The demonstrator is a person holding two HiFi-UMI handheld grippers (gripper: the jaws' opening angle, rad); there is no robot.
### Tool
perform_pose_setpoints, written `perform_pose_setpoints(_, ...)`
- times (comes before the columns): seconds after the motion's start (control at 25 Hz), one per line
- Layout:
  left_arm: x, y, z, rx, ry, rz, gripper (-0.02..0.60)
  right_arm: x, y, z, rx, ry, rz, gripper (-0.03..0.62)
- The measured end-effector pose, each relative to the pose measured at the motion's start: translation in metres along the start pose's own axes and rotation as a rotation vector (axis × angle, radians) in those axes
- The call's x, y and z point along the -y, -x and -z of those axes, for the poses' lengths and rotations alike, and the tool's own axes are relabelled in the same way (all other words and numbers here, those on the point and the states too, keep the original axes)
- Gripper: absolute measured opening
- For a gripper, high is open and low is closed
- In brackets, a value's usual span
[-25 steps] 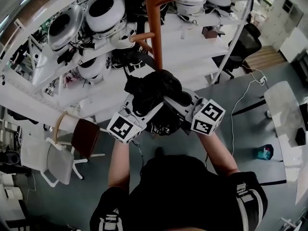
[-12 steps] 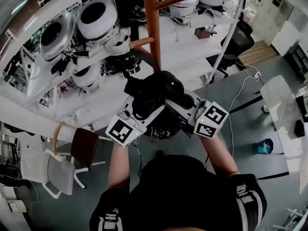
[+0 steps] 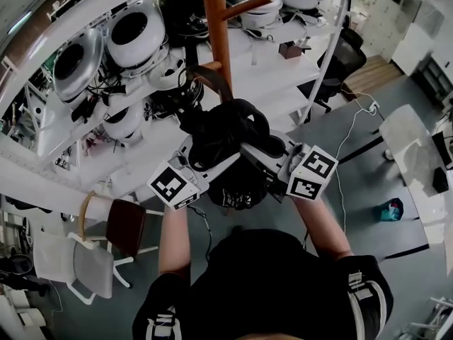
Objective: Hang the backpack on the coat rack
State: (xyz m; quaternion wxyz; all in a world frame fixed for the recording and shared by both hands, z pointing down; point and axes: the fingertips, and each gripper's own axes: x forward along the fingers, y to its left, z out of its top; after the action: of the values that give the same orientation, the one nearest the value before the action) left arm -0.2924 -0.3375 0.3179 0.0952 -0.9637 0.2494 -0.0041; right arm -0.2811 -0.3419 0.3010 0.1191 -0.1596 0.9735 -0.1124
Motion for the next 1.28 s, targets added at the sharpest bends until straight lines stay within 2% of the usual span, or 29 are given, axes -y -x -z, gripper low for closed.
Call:
perform_pose_setpoints(0.4, -0.025, -0.007, 0.016, 0.023, 0.067, 0.043, 0.224, 0.026, -0.014, 0.007, -0.019, 0.001, 0.048, 0.118)
perform_pose_setpoints(0.8, -0.033, -0.023, 0.043, -0.033, 0.098, 0.072, 0.224, 0.053, -0.009, 0.026, -0.051, -0.022, 0.103, 0.118)
perform_pose_setpoints(1.28, -0.046, -0.030, 0.075, -0.090, 0.134, 0.085, 0.233, 0.079, -0.010, 0.050, -0.077, -0.059, 0.126, 0.121)
